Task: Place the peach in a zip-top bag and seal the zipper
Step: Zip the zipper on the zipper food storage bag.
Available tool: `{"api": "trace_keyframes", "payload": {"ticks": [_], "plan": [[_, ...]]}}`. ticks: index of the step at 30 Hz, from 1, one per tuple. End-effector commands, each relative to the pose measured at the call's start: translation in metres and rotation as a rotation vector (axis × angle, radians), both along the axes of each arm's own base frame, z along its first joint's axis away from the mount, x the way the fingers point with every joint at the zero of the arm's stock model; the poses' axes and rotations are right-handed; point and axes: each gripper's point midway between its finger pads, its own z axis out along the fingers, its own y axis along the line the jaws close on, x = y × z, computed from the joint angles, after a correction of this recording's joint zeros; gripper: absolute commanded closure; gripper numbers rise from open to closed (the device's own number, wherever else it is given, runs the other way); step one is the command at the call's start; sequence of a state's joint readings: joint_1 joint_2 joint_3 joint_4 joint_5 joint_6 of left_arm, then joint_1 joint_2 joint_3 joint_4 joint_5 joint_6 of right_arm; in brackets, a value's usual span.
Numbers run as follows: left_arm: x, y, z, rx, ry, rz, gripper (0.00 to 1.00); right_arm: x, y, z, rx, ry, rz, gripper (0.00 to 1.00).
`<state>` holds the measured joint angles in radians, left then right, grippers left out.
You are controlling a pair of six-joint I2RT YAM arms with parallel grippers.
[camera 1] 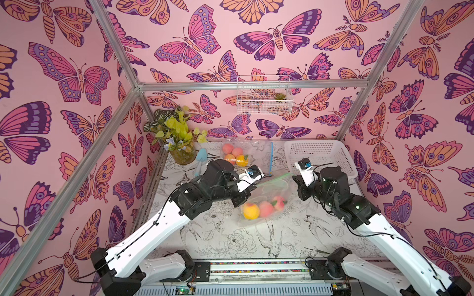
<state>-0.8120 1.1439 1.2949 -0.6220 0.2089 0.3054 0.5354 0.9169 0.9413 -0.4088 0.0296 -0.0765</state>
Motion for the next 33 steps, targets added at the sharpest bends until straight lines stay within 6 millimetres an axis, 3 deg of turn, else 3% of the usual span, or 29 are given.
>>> {"api": "trace_keyframes", "payload": {"ticks": [1,14,28,33], "plan": [[-0.005,0.012,-0.003,0.013,0.012,0.023,0.88,0.007,-0.034,-0.013,-0.066,0.017,-0.162,1.0],[-0.005,0.011,-0.006,0.016,0.021,0.019,0.88,0.009,-0.053,-0.01,-0.075,-0.013,-0.251,1.0],[-0.005,0.012,-0.006,0.012,0.025,0.027,0.87,0.006,-0.046,-0.011,-0.067,-0.014,-0.208,1.0],[-0.005,0.01,-0.002,0.002,0.025,0.021,0.77,-0.001,-0.035,-0.009,-0.062,-0.041,-0.115,1.0]]}}
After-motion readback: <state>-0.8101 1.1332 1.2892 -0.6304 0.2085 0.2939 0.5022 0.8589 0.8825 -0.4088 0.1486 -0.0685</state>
